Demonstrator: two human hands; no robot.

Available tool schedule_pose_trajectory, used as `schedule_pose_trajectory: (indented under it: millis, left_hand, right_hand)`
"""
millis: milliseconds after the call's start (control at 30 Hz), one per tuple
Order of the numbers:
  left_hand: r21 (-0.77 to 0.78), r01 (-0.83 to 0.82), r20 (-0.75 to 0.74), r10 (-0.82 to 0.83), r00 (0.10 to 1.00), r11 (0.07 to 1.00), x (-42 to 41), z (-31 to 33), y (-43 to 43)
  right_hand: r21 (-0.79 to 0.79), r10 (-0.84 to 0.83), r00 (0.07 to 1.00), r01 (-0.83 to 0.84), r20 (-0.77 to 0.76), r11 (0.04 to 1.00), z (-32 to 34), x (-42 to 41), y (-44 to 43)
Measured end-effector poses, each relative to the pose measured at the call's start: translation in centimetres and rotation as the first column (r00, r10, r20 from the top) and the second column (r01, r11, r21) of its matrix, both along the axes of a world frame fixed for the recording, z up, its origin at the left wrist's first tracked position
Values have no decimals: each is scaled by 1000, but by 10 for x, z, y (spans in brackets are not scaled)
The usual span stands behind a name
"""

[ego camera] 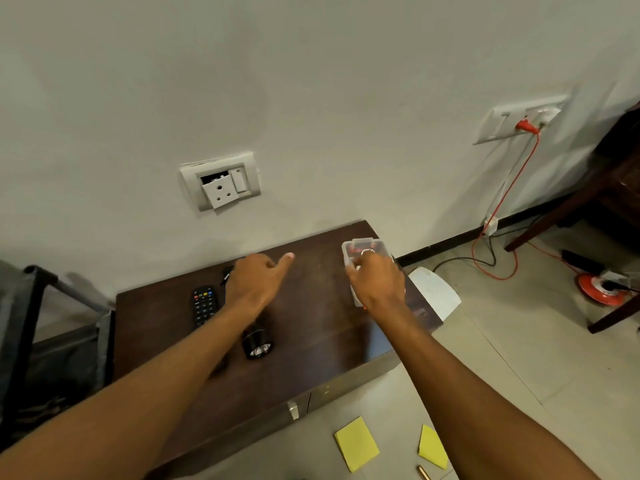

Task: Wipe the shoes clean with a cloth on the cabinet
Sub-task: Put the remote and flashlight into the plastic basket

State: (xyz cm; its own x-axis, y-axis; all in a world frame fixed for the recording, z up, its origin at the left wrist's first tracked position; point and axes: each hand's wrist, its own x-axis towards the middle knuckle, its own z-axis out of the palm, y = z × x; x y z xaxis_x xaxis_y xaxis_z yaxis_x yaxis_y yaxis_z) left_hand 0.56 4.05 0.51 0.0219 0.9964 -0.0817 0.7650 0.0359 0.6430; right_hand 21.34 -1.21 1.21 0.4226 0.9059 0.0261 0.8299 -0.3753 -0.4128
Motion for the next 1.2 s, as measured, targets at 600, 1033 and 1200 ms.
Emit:
schedule_pose_trajectory:
  millis: [600,1033,1200]
  left_hand:
    - [-250,-326,-195,283,939,911,-130,-55,-5]
    - [-509,-253,286,439,852,823,-124,-56,-14]
    - [-438,-162,393,350,850,884,-93,-35,-11]
  right_hand:
    - [-250,276,936,-327,-218,911,-33,-157,19]
    - [-187,108,896,-206,-430,961,-41,-137,10]
    - [-28,83,865,-112,-496,993,-10,-93,-4]
